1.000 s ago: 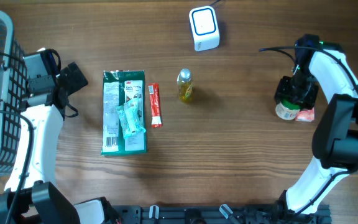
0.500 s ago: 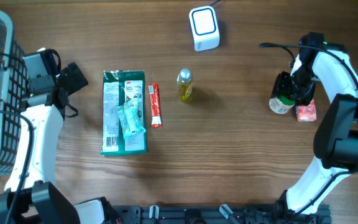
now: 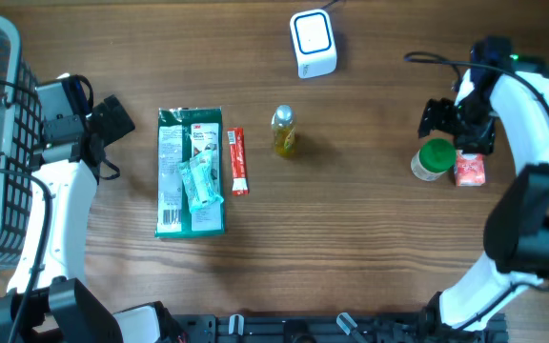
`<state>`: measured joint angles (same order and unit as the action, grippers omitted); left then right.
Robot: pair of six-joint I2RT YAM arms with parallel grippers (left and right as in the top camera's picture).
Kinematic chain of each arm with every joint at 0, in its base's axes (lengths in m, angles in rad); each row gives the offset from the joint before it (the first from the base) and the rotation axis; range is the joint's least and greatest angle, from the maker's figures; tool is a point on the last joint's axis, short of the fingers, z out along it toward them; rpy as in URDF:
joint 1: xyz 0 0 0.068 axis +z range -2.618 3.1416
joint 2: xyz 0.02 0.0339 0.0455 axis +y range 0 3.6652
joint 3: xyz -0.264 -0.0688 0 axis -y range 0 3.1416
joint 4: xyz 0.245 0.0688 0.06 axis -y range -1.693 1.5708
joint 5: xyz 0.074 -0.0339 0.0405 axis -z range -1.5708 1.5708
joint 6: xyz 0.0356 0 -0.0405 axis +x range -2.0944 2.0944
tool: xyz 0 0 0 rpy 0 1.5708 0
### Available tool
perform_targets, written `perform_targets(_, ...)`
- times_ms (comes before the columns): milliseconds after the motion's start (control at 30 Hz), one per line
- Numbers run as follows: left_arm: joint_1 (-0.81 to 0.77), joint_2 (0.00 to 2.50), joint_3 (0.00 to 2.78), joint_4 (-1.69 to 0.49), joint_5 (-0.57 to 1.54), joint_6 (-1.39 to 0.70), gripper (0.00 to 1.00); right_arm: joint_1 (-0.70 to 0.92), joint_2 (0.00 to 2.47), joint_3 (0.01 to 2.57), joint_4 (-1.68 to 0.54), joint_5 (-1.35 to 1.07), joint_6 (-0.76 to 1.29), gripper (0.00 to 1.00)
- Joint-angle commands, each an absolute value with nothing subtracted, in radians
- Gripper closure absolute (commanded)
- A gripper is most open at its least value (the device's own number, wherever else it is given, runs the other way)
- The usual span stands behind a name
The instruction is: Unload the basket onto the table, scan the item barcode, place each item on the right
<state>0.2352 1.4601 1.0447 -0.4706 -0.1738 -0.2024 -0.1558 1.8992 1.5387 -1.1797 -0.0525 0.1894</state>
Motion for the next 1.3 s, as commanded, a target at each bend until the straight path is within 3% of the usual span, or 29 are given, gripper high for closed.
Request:
perform_targets(0,0.24,1.448,1.056,-0.468,-0.172,-0.19,0.0,-0.133,1.759,1.588,-1.186,-0.161,0.155,0.12)
perform_targets(167,0.24,1.448,1.056,-0.468,-0.172,-0.19,0.0,-0.052,1.673,1.588,-1.179,-0.457,0.133,0.15)
perform_targets(300,0.24,1.448,1.056,-0.468,-0.172,-0.19,0.0,0.074,1.672,1.568,-1.128,-0.477,0.194,0.14)
perform_targets(400,0.24,1.448,1.056,-0.468,-0.172,-0.19,0.0,0.203,1.676,1.545,-1.047,-0.366,0.347,0.15)
perform_targets(533,0.24,1.448,1.056,-0.468,-0.172,-0.191,0.0,0.411,1.692,1.545,-0.964,-0.027,0.644,0.11)
perform_targets(633,0.24,1.448,1.056,-0.468,-0.172,-0.19,0.0,0.516,1.699,1.545,-0.897,0.128,0.69,0.0)
perform_targets(767,0.24,1.448,1.056,-0.468,-0.172,-0.19,0.0,0.62,1.72,1.545,-0.785,0.157,0.72,0.0)
perform_targets(933,0.24,1.448,1.056,-0.468,-0.172,-0.19,0.0,0.673,1.795,1.545,-0.737,0.202,0.817,0.0)
perform_targets(1267,0.24,1.448,1.056,-0.468,-0.172,-0.19,0.0,0.689,1.967,1.545,-0.718,0.202,0.812,0.0)
